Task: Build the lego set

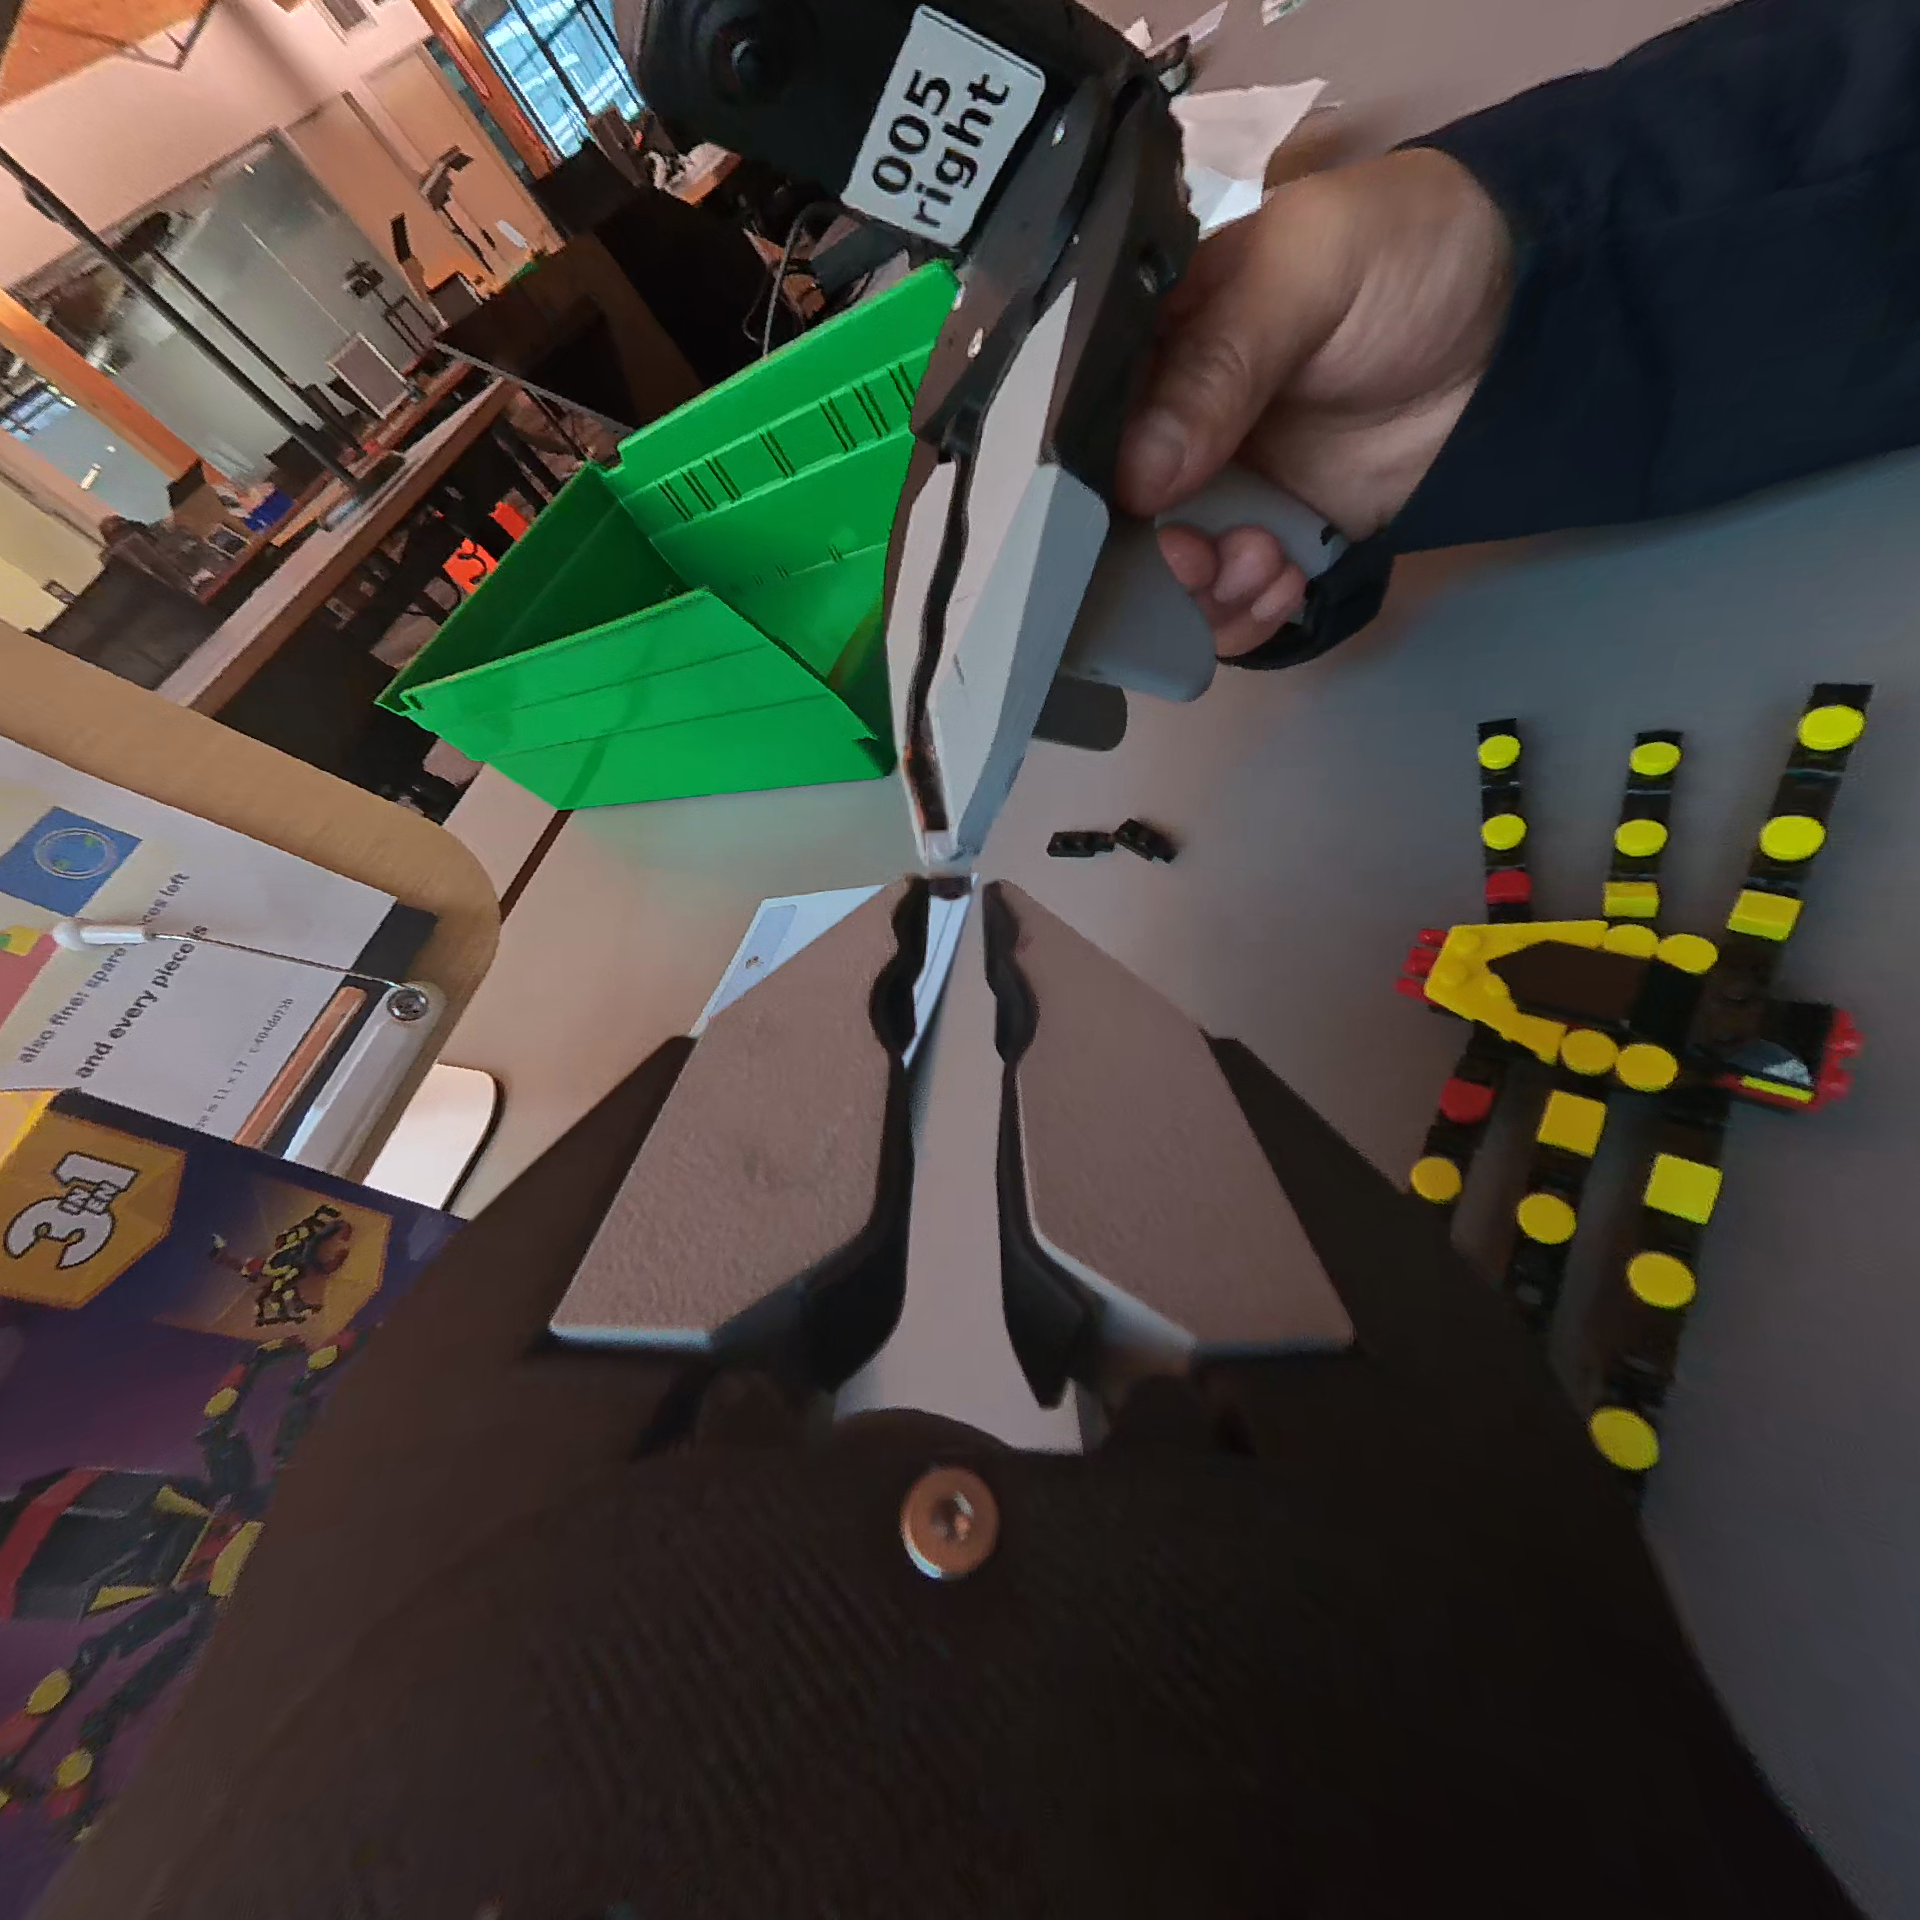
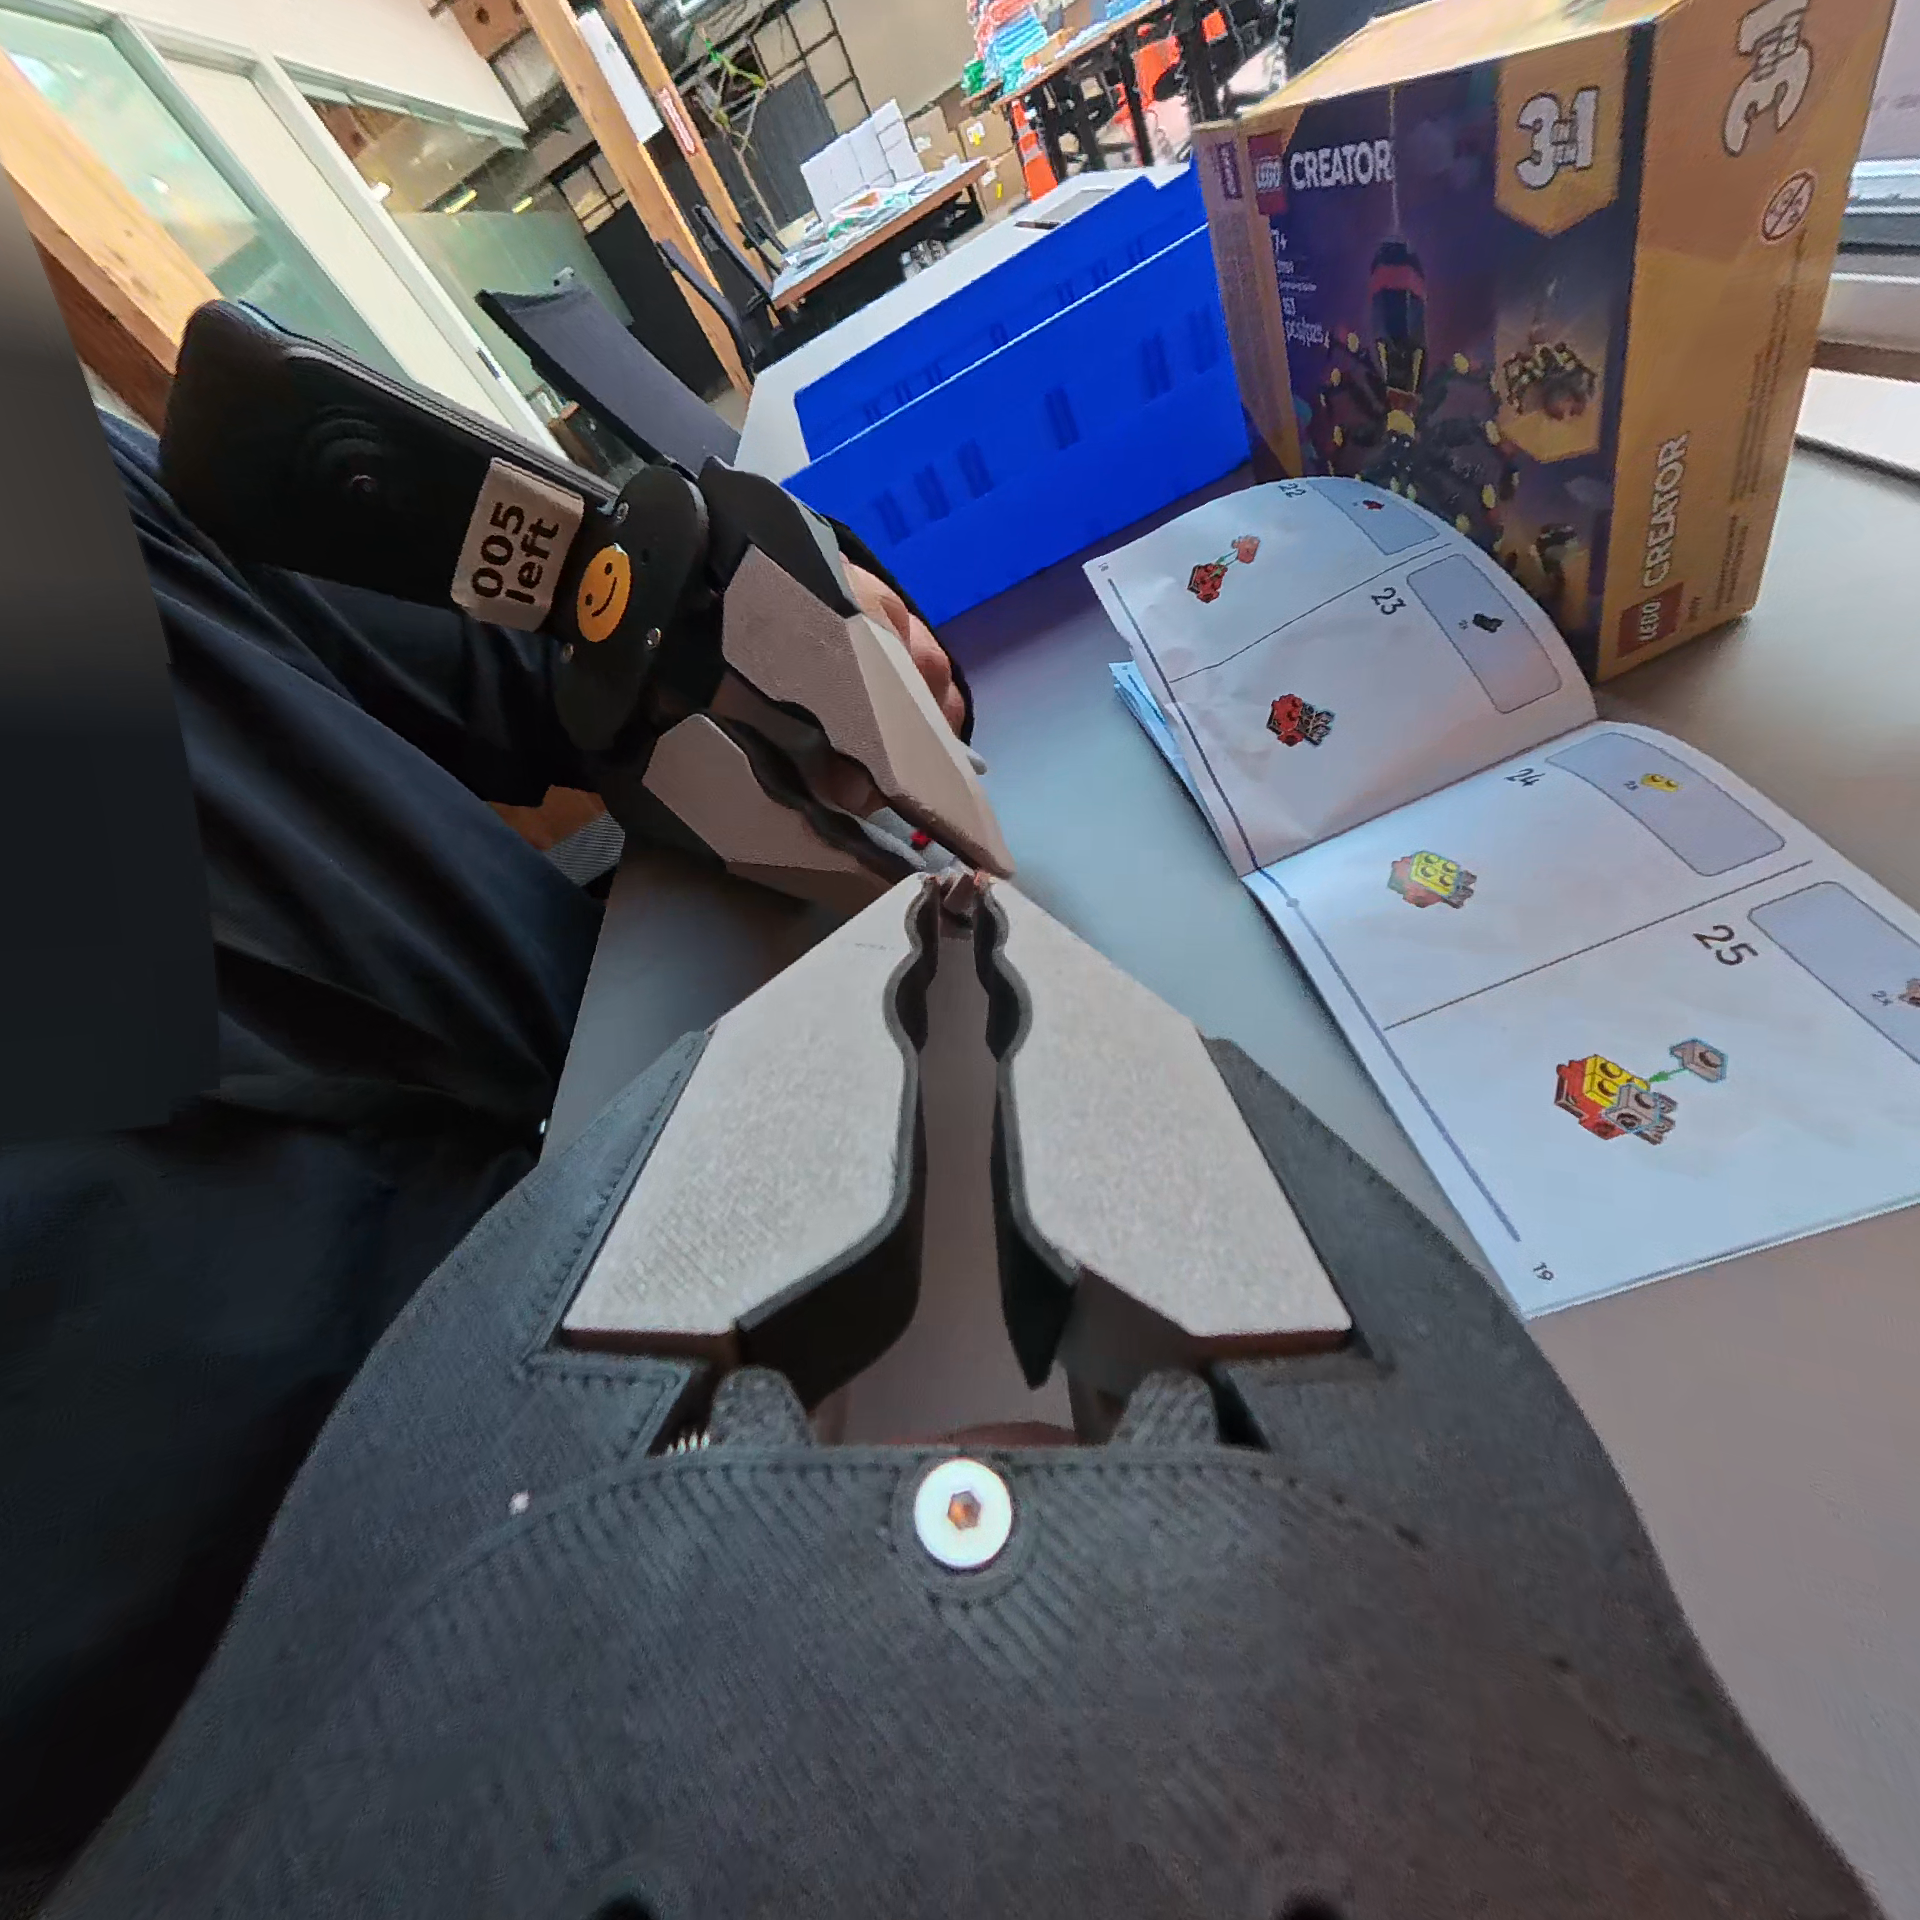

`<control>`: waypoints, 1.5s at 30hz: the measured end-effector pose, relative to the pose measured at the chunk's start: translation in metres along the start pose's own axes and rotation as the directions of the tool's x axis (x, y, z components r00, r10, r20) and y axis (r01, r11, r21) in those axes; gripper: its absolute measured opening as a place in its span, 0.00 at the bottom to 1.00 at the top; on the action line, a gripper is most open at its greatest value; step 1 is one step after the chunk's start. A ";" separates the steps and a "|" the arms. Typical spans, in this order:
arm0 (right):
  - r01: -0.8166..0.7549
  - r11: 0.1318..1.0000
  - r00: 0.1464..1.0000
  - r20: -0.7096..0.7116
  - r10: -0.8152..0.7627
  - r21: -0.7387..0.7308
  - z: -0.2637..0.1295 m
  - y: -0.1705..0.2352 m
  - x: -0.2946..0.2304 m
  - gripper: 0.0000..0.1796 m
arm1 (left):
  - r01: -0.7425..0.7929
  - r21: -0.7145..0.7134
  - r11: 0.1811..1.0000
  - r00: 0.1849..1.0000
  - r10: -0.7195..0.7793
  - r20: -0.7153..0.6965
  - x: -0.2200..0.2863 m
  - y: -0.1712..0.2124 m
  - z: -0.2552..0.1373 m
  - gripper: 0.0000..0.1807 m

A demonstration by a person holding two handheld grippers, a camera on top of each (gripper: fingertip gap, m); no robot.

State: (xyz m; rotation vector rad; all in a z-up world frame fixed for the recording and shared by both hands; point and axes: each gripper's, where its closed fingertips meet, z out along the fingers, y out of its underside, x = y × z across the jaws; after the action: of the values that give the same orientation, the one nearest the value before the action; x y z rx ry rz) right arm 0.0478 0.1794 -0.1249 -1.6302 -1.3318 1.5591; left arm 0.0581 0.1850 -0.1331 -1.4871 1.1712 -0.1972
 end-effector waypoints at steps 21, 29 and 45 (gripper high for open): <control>0.008 1.000 0.978 -0.210 -0.011 -0.016 0.006 0.002 0.028 0.07 | 0.025 -0.136 0.990 0.999 -0.019 0.043 -0.012 0.029 0.006 0.03; -0.029 0.999 0.962 -0.273 0.019 -0.033 0.017 0.009 0.035 0.05 | 0.021 -0.185 0.983 0.998 -0.010 0.061 -0.012 0.036 0.009 0.03; 0.003 0.999 0.926 -0.376 -0.019 -0.043 0.021 0.010 0.044 0.04 | 0.049 -0.224 0.973 0.995 -0.029 0.093 -0.016 0.043 0.013 0.03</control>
State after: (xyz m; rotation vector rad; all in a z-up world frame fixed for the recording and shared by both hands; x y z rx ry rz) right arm 0.0247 0.2090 -0.1571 -1.8305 -1.1663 1.1390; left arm 0.0359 0.2128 -0.1652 -1.7018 1.1218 -0.0231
